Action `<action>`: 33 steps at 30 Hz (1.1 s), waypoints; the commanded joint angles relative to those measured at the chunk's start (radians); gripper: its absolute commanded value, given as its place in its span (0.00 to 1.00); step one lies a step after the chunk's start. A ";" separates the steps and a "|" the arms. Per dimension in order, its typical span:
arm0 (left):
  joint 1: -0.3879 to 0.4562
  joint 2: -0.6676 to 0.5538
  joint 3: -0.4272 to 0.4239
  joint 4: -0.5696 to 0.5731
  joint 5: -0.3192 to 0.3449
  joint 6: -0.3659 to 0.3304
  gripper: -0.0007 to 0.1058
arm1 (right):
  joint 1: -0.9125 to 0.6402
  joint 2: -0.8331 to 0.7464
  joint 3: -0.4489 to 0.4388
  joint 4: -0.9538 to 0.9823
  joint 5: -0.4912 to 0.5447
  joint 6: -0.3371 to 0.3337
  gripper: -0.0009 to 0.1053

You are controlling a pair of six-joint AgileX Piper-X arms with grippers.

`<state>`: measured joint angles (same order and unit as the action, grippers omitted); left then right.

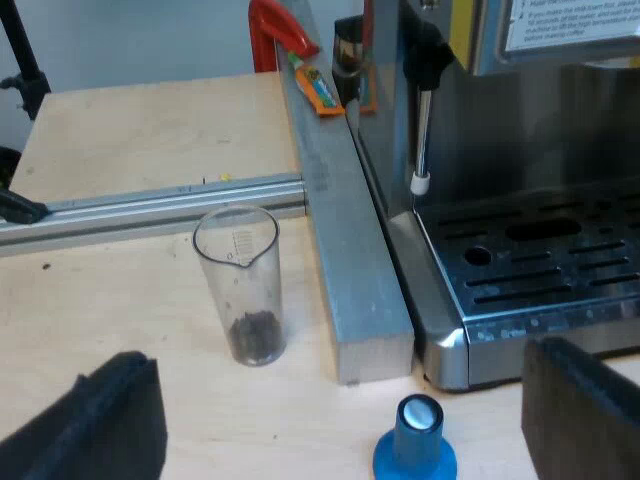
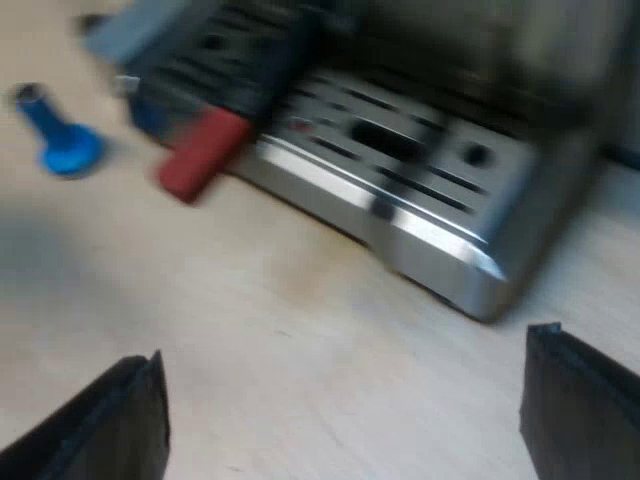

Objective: Pour the beans into the coffee machine

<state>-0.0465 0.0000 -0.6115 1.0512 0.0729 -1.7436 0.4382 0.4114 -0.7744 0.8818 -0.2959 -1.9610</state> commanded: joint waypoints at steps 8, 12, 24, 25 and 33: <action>-0.005 0.024 -0.006 -0.105 -0.017 -0.006 0.71 | 0.261 0.101 -0.003 -0.252 -0.015 -0.019 0.70; -0.005 0.024 -0.004 -0.114 -0.017 -0.006 0.71 | 0.364 0.165 0.023 -0.356 0.065 -0.019 0.70; -0.005 0.024 -0.004 -0.114 -0.017 -0.002 0.71 | 0.600 0.278 0.178 -0.722 0.325 0.098 0.70; -0.005 0.024 -0.004 -0.114 -0.017 -0.002 0.71 | 0.619 0.290 0.188 -0.749 0.351 0.104 0.70; -0.005 0.024 -0.004 -0.115 -0.017 -0.002 0.71 | 0.652 0.323 0.209 -0.833 0.420 0.117 0.70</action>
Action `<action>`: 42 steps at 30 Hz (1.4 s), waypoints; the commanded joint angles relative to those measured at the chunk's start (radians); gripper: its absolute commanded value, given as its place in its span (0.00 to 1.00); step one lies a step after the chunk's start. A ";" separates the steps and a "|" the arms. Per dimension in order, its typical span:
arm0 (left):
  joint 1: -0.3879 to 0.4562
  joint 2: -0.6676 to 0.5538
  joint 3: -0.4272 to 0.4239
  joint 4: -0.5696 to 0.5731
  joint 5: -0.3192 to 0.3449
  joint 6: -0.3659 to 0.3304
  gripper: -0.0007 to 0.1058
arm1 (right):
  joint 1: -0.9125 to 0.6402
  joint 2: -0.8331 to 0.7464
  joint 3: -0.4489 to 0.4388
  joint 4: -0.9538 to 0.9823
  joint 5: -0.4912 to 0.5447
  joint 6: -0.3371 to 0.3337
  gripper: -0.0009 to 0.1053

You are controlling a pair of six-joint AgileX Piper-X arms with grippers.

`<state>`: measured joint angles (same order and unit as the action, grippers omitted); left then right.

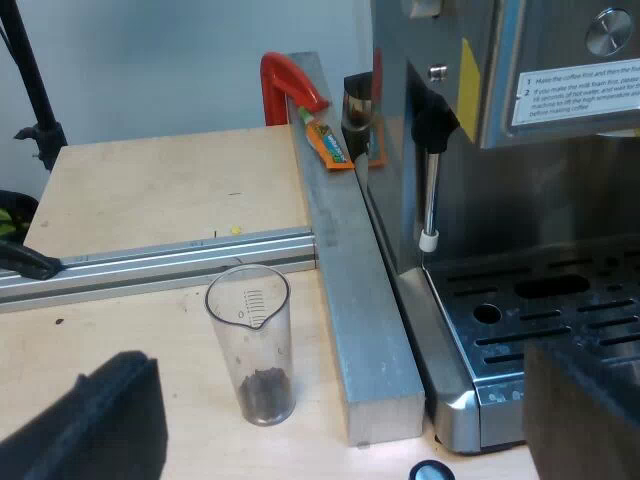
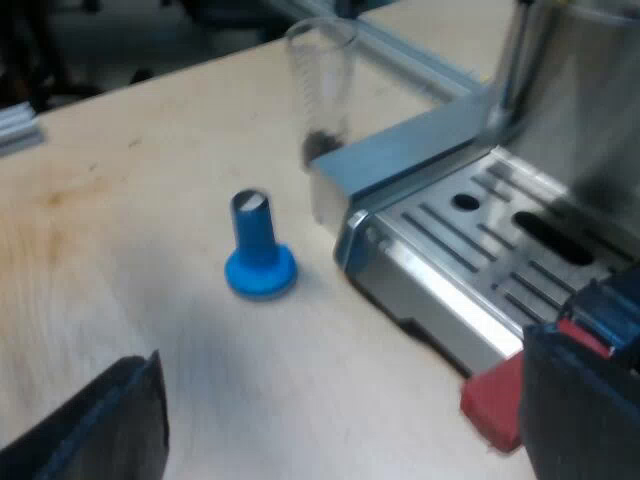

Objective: Pour the beans into the coffee machine

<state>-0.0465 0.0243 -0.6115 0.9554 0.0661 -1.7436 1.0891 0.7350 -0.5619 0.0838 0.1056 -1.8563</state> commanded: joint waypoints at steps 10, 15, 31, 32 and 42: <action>-0.005 0.000 0.072 -0.057 -0.031 -0.023 0.71 | 0.001 0.001 -0.003 -0.050 0.025 0.052 0.70; -0.005 0.000 0.121 -0.109 -0.047 -0.108 0.71 | 0.001 0.001 -0.003 -0.050 0.025 0.059 0.70; 0.025 0.291 0.145 -0.244 -0.026 -0.126 0.71 | 0.001 0.001 -0.003 -0.050 0.025 0.059 0.70; 0.048 0.308 0.145 -0.246 -0.011 -0.126 0.71 | 0.001 0.001 -0.003 -0.050 0.025 0.059 0.70; 0.227 0.425 0.152 -0.297 0.149 0.036 0.70 | 0.001 0.001 -0.003 -0.050 0.025 0.059 0.70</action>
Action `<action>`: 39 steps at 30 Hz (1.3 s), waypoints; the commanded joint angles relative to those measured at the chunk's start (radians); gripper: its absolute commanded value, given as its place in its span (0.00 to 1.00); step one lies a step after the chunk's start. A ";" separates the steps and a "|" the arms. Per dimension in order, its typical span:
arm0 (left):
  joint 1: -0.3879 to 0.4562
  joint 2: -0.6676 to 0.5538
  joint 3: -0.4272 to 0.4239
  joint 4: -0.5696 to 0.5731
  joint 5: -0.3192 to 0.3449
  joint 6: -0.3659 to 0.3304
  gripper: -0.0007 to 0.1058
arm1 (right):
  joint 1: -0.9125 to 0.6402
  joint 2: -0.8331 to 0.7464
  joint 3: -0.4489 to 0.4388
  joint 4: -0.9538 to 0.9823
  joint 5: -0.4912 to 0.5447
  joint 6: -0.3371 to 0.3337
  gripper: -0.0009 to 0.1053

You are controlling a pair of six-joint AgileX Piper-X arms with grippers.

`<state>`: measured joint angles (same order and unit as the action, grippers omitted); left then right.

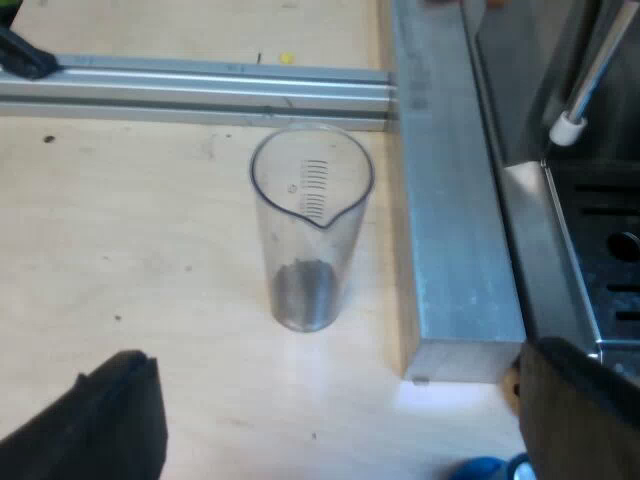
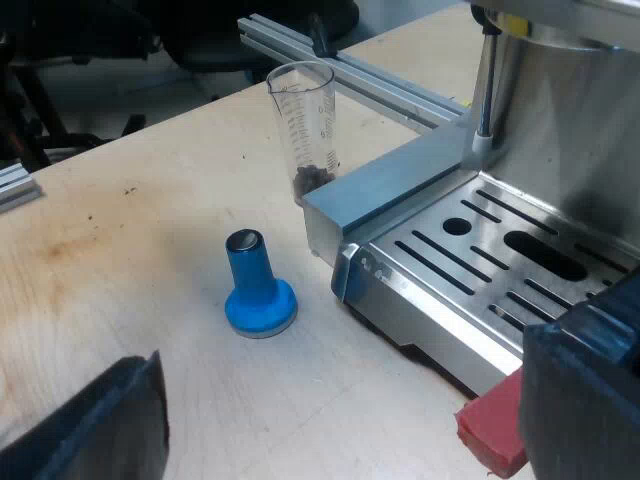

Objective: Pour the beans into the coffee machine

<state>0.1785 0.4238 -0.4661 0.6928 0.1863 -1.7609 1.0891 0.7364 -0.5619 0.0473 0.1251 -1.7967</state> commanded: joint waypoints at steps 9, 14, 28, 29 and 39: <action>-0.009 0.043 0.133 -0.212 0.035 0.035 0.70 | 0.001 -0.001 -0.003 -0.014 0.005 -0.001 0.70; -0.009 0.043 0.207 -0.370 0.028 0.036 0.70 | 0.001 -0.001 -0.003 -0.014 0.005 -0.001 0.70; -0.009 0.221 0.356 -0.815 0.028 0.046 0.70 | 0.001 -0.001 -0.003 -0.014 0.005 -0.001 0.70; -0.009 0.297 0.356 -0.873 0.028 0.055 0.70 | 0.001 -0.001 -0.003 -0.014 0.005 -0.001 0.70; -0.009 0.524 0.356 -1.050 0.028 0.059 0.71 | 0.001 -0.001 -0.003 -0.014 0.005 -0.001 0.70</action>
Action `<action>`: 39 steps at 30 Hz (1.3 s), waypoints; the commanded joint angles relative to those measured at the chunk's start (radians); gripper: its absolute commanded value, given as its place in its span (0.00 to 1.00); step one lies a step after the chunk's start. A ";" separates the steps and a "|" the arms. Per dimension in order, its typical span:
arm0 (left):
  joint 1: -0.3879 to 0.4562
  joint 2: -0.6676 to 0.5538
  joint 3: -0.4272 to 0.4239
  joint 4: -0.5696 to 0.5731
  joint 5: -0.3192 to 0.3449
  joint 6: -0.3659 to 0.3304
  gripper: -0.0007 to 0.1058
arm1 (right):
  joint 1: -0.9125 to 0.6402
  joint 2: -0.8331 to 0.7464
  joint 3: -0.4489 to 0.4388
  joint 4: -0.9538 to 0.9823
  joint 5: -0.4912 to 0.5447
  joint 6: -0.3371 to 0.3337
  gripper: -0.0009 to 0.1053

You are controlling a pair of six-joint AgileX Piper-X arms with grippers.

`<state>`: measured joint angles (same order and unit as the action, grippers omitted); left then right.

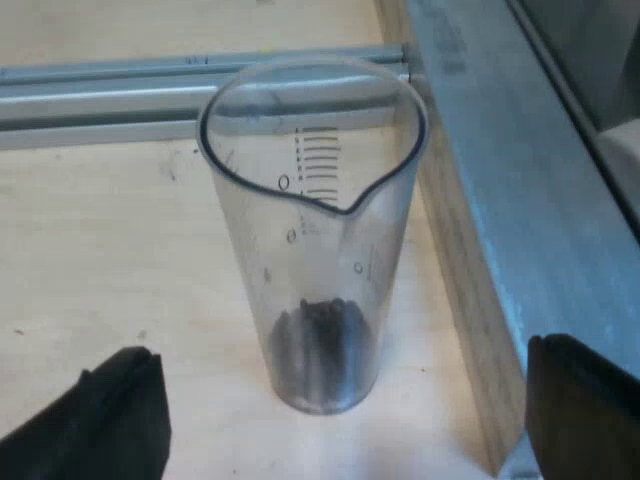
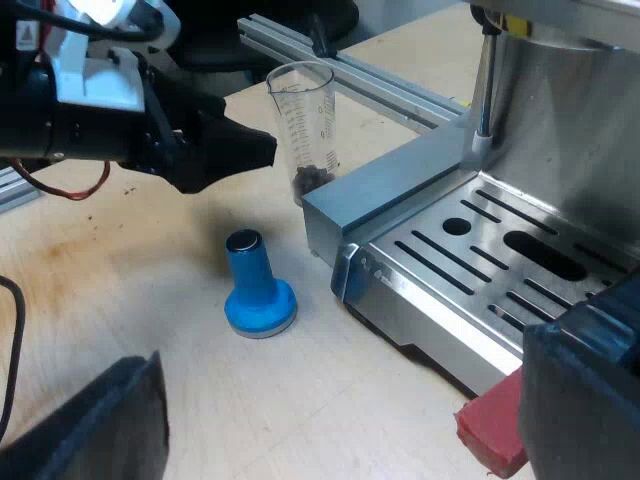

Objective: Pour the beans into the coffee machine

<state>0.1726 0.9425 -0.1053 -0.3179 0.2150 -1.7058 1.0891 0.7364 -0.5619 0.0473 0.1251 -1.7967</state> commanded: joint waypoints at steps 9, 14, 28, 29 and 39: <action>-0.004 0.058 -0.004 -0.102 -0.001 0.004 0.79 | 0.001 -0.001 -0.003 -0.014 0.005 0.005 0.70; -0.004 0.118 -0.029 -0.123 -0.001 0.004 0.79 | 0.001 -0.001 -0.003 -0.022 0.005 0.005 0.70; -0.004 0.289 -0.130 -0.190 0.004 0.004 0.79 | 0.001 -0.001 -0.003 -0.047 0.005 0.005 0.70; -0.004 0.336 -0.163 -0.190 0.004 0.004 0.79 | 0.001 -0.001 -0.003 -0.047 0.005 0.005 0.70; -0.004 0.370 -0.192 -0.197 0.006 0.004 0.78 | 0.001 -0.001 -0.003 -0.047 0.005 0.005 0.70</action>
<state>0.1726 1.3108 -0.2868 -0.5027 0.2150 -1.6991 1.0891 0.7364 -0.5619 0.0000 0.1251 -1.7921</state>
